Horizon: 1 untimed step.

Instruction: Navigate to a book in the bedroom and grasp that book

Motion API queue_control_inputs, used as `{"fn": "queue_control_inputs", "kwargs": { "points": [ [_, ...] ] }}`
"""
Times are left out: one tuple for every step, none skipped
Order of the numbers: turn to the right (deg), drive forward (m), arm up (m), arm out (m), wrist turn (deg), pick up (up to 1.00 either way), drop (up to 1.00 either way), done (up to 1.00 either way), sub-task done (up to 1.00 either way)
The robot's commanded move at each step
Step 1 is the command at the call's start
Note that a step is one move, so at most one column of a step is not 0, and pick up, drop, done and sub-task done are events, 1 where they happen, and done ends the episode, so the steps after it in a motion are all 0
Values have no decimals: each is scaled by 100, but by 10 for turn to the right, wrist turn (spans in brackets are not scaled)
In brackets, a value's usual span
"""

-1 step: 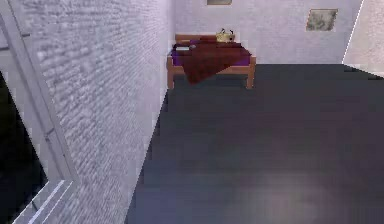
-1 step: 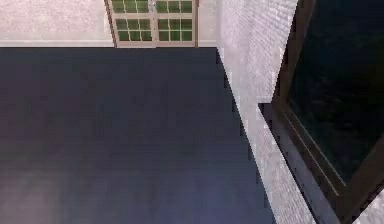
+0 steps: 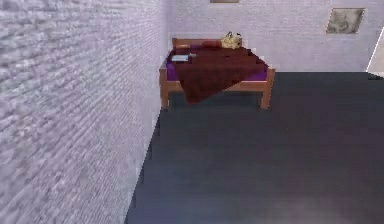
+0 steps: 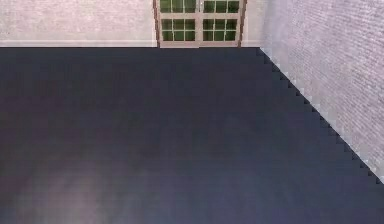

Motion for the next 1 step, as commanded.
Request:
{"fn": "queue_control_inputs", "kwargs": {
  "points": [
    [0,100,0,0,0,0,0,0,0]
  ]
}}
